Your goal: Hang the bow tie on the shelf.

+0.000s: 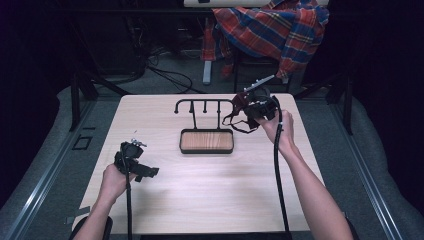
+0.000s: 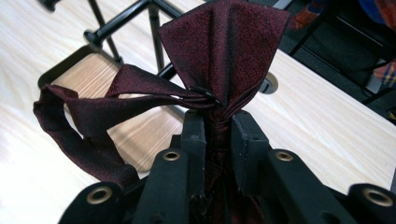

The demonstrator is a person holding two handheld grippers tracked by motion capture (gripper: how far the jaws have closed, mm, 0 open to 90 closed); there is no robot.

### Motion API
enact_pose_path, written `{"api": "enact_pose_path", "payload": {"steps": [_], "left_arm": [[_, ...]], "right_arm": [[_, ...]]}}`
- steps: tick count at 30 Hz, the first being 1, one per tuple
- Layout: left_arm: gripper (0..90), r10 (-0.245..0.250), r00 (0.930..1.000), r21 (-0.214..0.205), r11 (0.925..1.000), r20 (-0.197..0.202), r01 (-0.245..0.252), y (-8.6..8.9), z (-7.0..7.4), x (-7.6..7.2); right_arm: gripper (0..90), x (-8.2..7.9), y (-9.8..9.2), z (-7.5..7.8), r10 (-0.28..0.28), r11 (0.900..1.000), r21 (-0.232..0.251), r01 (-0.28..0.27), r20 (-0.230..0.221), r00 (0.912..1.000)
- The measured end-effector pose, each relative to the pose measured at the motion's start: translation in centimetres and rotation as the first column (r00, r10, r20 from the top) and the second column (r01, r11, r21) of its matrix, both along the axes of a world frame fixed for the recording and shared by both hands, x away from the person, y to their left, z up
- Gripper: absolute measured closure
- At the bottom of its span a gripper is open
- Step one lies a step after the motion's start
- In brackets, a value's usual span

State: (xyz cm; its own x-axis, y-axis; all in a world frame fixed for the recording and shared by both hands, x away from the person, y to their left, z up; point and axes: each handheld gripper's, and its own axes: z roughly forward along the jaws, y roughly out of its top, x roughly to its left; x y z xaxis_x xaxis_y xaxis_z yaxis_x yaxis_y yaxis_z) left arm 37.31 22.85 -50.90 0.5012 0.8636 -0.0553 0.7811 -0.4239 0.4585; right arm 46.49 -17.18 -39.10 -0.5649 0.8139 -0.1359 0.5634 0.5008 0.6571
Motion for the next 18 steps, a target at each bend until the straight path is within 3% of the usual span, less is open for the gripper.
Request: {"api": "enact_pose_path", "payload": {"steps": [18], "left_arm": [[0.2, 0.0, 1.0, -0.005, 1.0, 0.002, 0.0, 0.0, 0.0, 0.0]], "right_arm": [[76.8, 3.4, 0.3, -1.5, -0.082, 0.9954, 0.045, 0.084, -0.047, 0.9955]]}}
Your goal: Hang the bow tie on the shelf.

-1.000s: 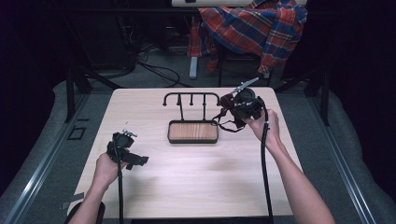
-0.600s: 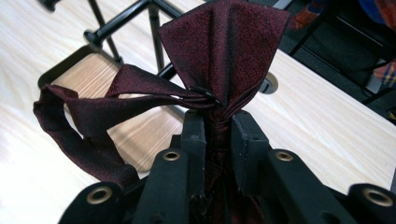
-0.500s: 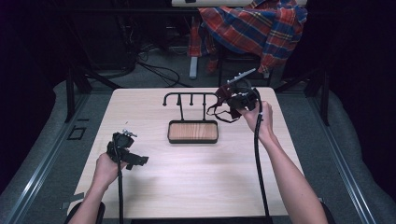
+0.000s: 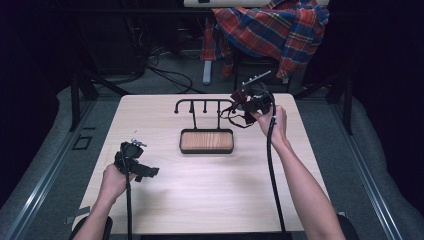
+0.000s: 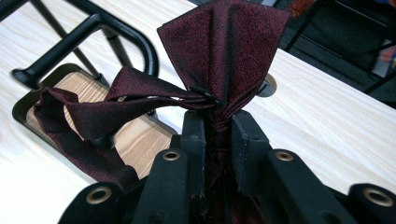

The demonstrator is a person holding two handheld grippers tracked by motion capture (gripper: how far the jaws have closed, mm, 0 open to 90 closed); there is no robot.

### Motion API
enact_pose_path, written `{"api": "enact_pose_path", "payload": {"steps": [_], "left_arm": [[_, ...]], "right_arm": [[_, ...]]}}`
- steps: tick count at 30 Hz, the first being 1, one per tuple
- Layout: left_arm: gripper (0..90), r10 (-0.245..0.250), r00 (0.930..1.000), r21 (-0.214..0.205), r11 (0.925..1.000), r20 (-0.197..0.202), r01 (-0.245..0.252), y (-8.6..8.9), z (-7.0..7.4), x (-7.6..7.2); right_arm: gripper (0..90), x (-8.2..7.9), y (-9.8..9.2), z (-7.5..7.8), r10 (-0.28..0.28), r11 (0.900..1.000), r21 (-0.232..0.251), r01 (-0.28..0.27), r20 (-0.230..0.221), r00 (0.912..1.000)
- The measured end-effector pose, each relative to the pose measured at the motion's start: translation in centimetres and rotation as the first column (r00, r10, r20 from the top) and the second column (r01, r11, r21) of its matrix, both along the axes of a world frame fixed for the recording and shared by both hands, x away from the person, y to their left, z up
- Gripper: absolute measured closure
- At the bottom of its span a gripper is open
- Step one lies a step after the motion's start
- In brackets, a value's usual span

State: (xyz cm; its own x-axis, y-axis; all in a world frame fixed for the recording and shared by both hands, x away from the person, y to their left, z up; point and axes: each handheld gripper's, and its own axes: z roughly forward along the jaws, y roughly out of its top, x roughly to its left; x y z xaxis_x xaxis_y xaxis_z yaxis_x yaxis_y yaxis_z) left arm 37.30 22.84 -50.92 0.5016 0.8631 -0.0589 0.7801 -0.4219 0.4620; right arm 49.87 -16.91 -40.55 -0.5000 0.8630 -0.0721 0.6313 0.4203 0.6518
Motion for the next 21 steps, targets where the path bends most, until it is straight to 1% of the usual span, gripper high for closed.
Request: {"api": "enact_pose_path", "payload": {"steps": [5, 11, 14, 18, 21], "left_arm": [[0.2, 0.0, 1.0, 0.0, 1.0, -0.001, 0.0, 0.0, 0.0, 0.0], [0.2, 0.0, 1.0, 0.001, 1.0, -0.005, 0.0, -0.1, 0.0, 0.0], [0.2, -0.001, 1.0, 0.003, 1.0, -0.005, 0.001, -0.1, 0.0, 0.0], [0.2, -0.003, 1.0, 0.006, 1.0, -0.003, 0.003, -0.1, 0.0, 0.0], [0.2, -0.004, 1.0, 0.006, 1.0, 0.0, 0.004, -0.1, 0.0, 0.0]], "right_arm": [[76.6, 0.8, -0.4, -0.9, -0.025, 0.9996, 0.013, 0.026, -0.022, 0.9994], [76.0, 1.7, -0.9, -2.2, -0.043, 0.9969, 0.062, 0.048, -0.077, 0.9961], [75.7, 2.0, -1.2, -2.6, -0.047, 0.9949, 0.084, 0.057, -0.112, 0.9926], [75.2, 2.2, -1.3, -3.2, -0.057, 0.9917, 0.107, 0.071, -0.134, 0.9893], [74.8, 2.2, -1.3, -4.0, -0.066, 0.9894, 0.118, 0.084, -0.152, 0.9862]]}}
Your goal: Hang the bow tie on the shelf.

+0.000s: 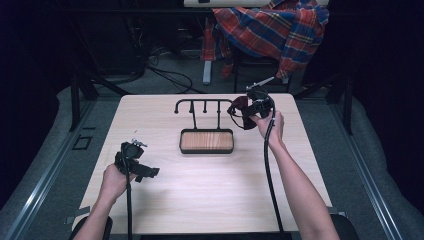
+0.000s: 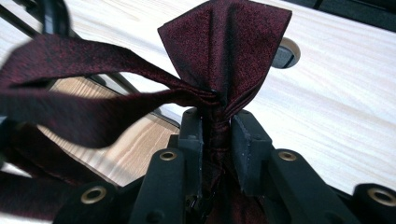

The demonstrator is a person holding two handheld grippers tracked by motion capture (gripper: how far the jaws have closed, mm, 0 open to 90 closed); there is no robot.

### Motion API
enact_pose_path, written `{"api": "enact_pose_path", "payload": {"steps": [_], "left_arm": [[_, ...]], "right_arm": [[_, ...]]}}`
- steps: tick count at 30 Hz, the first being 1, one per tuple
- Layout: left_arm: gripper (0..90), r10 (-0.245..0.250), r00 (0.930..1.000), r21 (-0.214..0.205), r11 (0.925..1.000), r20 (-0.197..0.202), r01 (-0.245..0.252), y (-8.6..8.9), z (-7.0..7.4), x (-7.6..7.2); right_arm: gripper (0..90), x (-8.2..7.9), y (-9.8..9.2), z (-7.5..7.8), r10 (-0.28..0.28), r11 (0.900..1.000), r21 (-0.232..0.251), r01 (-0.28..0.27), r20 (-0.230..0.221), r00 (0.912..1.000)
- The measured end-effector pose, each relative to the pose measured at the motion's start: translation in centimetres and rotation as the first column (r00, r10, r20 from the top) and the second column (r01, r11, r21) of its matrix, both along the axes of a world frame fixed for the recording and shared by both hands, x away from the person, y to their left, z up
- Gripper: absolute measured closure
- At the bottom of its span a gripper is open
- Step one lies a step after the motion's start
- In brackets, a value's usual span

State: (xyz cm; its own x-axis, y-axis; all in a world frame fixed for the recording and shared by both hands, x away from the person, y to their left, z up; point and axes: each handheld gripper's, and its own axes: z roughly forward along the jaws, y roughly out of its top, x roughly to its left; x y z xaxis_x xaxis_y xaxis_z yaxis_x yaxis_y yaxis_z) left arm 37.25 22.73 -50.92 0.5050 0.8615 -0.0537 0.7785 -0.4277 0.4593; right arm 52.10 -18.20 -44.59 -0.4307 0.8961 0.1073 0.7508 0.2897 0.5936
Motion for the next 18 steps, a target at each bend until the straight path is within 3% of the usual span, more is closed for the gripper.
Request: {"api": "enact_pose_path", "payload": {"steps": [7, 10, 12, 18], "left_arm": [[0.2, -0.002, 1.0, 0.001, 1.0, -0.003, 0.002, 0.0, 0.0, 0.1], [0.2, -0.002, 1.0, 0.001, 1.0, -0.003, 0.002, 0.0, 0.0, 0.1], [0.2, -0.002, 1.0, 0.001, 1.0, -0.003, 0.002, 0.0, 0.0, 0.1], [0.3, -0.007, 1.0, 0.002, 1.0, -0.004, 0.007, -0.1, 0.0, 0.0]], "right_arm": [[74.5, 0.3, -0.3, -1.1, -0.013, 0.9999, 0.007, 0.013, -0.018, 0.9998], [74.6, 0.3, -0.6, -1.2, -0.025, 0.9991, 0.035, 0.025, -0.009, 0.9996], [74.8, 0.1, -0.6, -1.0, -0.028, 0.998, 0.058, 0.027, 0.022, 0.9994], [75.2, -0.9, -0.1, 0.4, -0.032, 0.9983, 0.052, 0.027, 0.099, 0.9946]]}}
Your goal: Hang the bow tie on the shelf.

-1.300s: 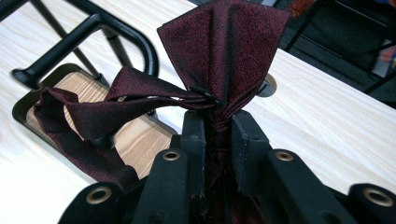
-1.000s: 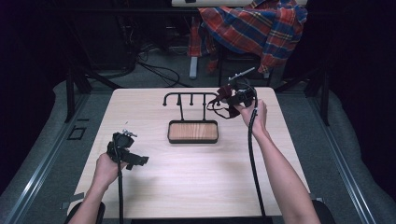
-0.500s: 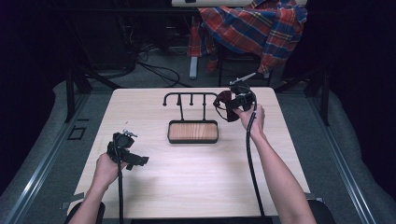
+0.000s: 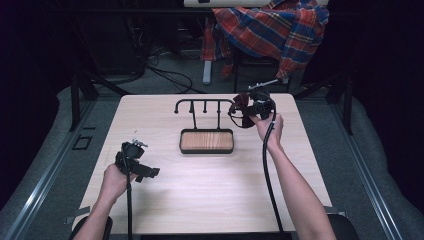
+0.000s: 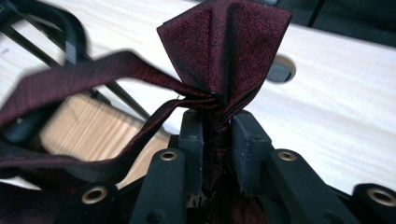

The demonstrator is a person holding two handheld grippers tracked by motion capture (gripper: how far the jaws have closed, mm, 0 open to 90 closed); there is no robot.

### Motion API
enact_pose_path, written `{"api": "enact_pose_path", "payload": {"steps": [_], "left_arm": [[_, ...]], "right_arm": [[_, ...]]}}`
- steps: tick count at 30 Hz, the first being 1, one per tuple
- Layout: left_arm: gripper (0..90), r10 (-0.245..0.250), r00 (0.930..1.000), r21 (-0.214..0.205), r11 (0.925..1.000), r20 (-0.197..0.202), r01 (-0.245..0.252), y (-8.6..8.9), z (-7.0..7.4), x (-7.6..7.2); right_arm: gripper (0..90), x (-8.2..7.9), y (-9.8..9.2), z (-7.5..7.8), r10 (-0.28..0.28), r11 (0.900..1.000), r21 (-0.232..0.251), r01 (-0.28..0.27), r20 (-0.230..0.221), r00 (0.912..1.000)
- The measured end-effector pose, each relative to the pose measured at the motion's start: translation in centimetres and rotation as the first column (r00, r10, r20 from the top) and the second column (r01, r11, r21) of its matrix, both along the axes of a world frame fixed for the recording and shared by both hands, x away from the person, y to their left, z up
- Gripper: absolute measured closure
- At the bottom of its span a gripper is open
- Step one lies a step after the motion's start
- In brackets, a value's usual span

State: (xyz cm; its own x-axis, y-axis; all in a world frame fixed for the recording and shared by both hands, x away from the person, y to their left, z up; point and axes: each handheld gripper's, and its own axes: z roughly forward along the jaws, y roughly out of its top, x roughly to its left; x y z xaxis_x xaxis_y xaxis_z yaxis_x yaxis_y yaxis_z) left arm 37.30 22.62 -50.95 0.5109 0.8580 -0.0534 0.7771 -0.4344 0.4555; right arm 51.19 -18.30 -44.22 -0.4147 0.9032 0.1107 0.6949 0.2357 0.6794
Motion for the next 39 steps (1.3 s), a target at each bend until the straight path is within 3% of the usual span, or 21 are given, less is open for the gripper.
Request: {"api": "enact_pose_path", "payload": {"steps": [4, 9, 18, 24, 30, 39], "left_arm": [[0.2, 0.003, 1.0, -0.001, 1.0, 0.0, -0.003, 0.1, 0.0, 0.0], [0.3, 0.001, 1.0, 0.0, 1.0, 0.0, -0.001, 0.1, 0.0, 0.0], [0.2, 0.003, 1.0, -0.002, 1.0, -0.001, -0.003, 0.2, 0.0, 0.0], [0.3, 0.002, 1.0, -0.001, 1.0, 0.0, -0.002, 0.1, 0.0, 0.0], [0.3, -0.001, 1.0, 0.001, 1.0, 0.0, 0.001, 0.1, 0.0, 0.0], [0.3, -0.002, 1.0, 0.002, 1.0, 0.0, 0.002, 0.1, 0.0, 0.0]], "right_arm": [[75.3, -0.2, 0.7, 0.5, -0.005, 1.0, 0.001, 0.005, 0.045, 0.999], [75.3, 0.2, 1.3, 0.7, -0.022, 0.9997, -0.004, 0.022, 0.069, 0.9974], [75.1, 1.5, 0.7, 0.2, -0.087, 0.9962, 0.0, 0.087, 0.08, 0.993], [73.6, 2.0, -0.4, -0.9, -0.109, 0.9935, 0.035, 0.109, 0.023, 0.9937], [72.3, 2.1, -0.6, -2.0, -0.072, 0.9956, 0.054, 0.076, -0.069, 0.995], [72.0, 2.0, -0.5, -2.9, -0.021, 0.995, 0.094, 0.032, -0.118, 0.9928]]}}
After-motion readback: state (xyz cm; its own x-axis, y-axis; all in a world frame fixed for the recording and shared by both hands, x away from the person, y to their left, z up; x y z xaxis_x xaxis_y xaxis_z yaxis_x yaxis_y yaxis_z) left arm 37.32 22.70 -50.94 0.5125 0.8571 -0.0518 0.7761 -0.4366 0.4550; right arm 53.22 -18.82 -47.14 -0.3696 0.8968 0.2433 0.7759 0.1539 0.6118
